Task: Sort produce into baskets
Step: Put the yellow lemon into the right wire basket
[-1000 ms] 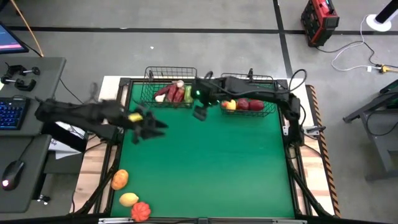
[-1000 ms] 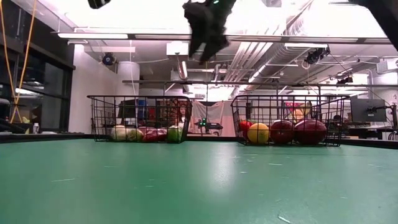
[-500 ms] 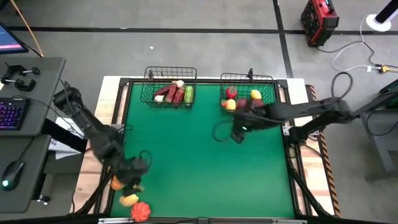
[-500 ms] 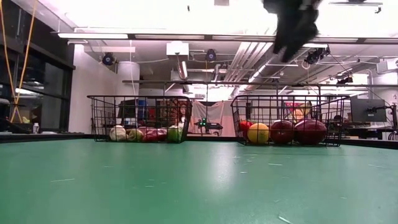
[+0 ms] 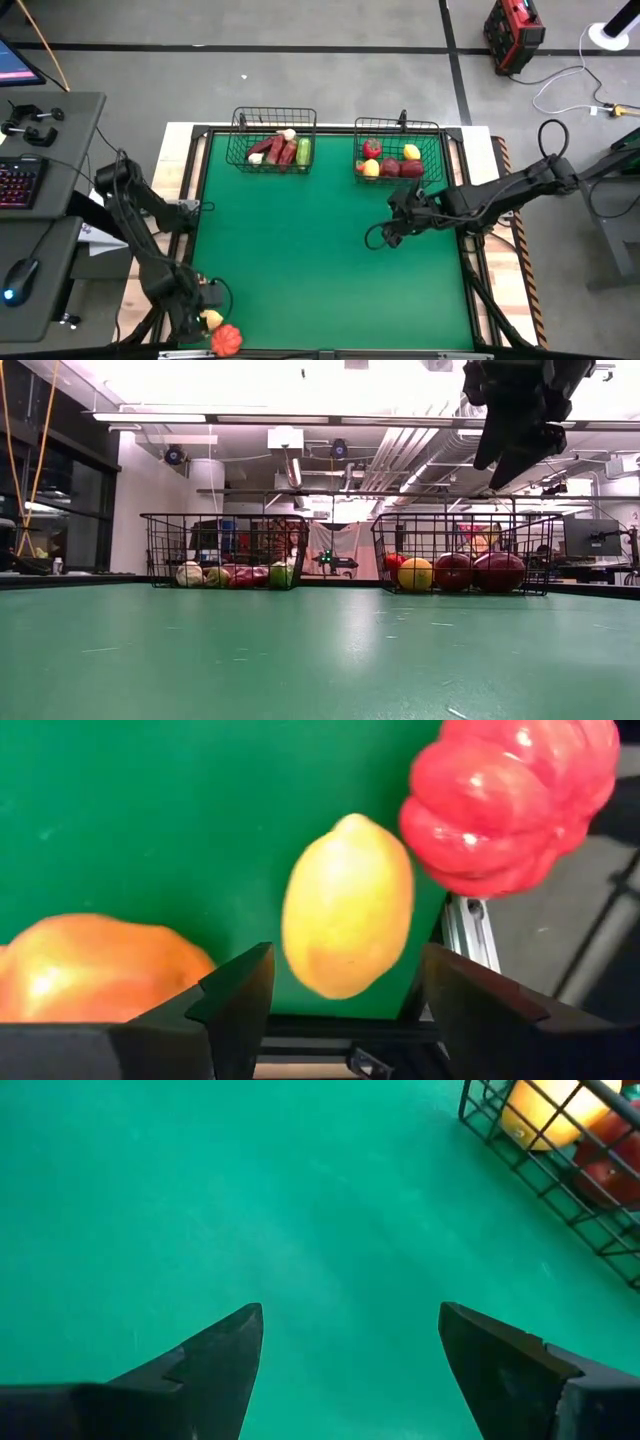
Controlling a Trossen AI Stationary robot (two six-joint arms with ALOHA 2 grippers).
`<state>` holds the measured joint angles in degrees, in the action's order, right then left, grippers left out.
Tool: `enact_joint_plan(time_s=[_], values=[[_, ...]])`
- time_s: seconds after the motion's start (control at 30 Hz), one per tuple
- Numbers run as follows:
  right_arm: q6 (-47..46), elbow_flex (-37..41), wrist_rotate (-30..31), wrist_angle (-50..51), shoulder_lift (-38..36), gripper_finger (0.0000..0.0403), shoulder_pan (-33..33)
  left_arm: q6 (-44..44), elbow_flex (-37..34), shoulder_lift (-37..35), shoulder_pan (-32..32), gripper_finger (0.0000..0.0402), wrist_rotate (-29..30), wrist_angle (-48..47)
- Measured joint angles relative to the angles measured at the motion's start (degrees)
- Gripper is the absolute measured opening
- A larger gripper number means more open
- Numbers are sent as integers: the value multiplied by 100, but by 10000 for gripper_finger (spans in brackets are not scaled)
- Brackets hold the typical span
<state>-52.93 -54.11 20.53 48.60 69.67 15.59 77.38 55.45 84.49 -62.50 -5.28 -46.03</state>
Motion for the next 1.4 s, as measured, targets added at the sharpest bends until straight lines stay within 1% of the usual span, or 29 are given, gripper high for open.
enact_joint_plan(time_s=[0.13,0.37,0.53,0.77,0.9,1.03,1.17,1.3,1.4], values=[[33,2,22,-1,0,296,-6,-378,446,487,-93,241,75,-165],[44,2,49,-3,0,296,-6,-325,498,1053,-282,241,104,-58],[44,2,50,-2,0,296,-6,-599,522,1366,-322,241,235,-36],[42,2,50,0,0,296,-6,-566,521,1447,-330,241,399,27],[42,2,50,0,0,296,-6,-555,506,1443,-320,241,322,59],[44,2,56,0,2,296,-6,-285,469,1333,-316,241,255,88],[44,2,153,0,2,296,-6,-604,467,1272,-324,241,378,125],[44,2,151,0,2,296,-9,-705,469,1272,-265,243,334,125],[34,2,151,0,2,296,-9,-738,469,1274,-242,252,229,99]])
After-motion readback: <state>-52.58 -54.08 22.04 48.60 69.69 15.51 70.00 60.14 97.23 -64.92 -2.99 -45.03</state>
